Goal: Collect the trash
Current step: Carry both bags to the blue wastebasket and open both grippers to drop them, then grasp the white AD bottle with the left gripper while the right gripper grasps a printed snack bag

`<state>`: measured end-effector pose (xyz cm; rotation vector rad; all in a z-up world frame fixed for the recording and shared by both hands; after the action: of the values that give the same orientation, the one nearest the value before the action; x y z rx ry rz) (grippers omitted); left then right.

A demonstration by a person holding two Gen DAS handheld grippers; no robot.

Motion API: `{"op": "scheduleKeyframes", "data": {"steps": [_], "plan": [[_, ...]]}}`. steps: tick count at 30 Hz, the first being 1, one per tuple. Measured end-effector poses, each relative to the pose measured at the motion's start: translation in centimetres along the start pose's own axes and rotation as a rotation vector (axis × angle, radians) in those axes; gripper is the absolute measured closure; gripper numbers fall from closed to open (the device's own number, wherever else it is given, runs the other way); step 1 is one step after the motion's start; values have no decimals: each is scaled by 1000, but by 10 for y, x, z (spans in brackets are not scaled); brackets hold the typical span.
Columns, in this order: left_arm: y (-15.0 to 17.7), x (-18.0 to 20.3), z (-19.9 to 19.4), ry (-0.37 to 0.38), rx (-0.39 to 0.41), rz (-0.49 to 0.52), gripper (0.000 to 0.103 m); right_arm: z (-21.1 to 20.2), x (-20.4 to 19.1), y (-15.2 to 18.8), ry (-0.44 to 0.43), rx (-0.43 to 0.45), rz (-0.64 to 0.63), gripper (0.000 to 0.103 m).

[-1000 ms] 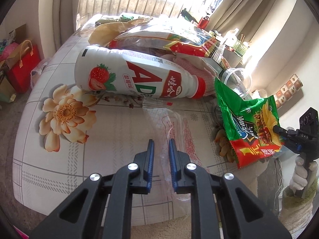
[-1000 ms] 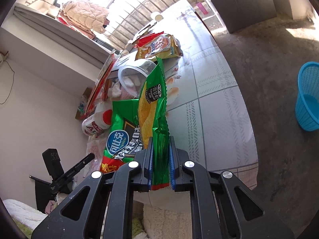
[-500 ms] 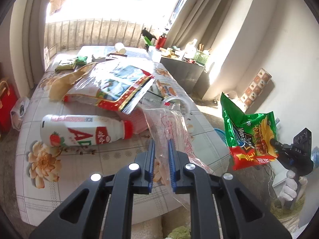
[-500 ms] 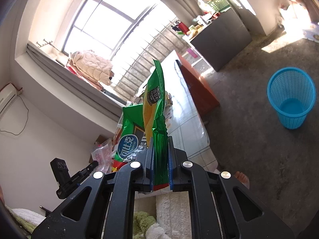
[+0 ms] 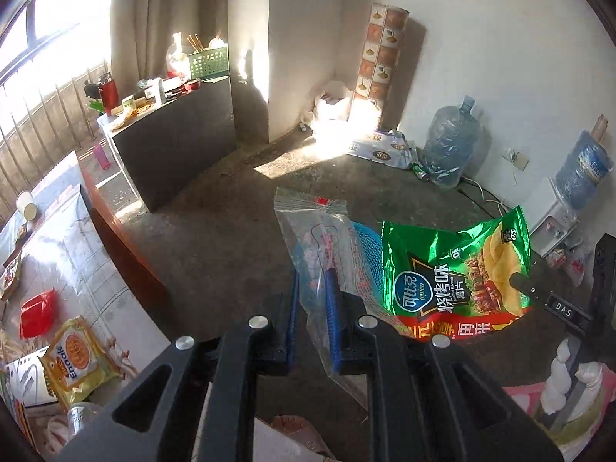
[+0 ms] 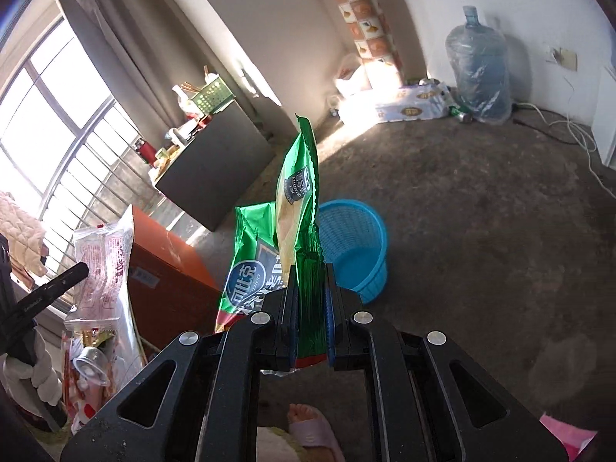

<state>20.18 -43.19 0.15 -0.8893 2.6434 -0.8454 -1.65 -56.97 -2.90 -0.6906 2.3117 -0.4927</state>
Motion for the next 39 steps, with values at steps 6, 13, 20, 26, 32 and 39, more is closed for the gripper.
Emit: {"op": "scheduleKeyframes", "data": {"steps": [6,13,20,26,32,39], "plan": [[-34,43,149,2,-205,85,90,86,23,-11,125,-55,16,93],[-44,65,271,-36,-330,80,76,171,25,-24,224,-88,27,79],[-41,65,293,-36,-345,15,45,206,32,-10,180,-103,116,50],[-52,55,271,-19,-306,-17,45,185,34,-4,160,-52,135,50],[-78,42,199,32,-210,-28,45,125,28,1,132,23,147,50],[-69,-29,19,114,-32,15,45,17,-20,18,29,157,14,26]]}}
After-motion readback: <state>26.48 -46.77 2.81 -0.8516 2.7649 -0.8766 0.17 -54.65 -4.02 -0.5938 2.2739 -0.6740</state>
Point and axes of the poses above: each gripper's, at about its wrist camera, not at the fingertips, and z roughly the way its jaws point, x to its right, y to its underside, the point moved 2 cm from there along z, roughly the way its jaws point, and after that the axes turned 6 degrees about -y, right-handed, at the moved point
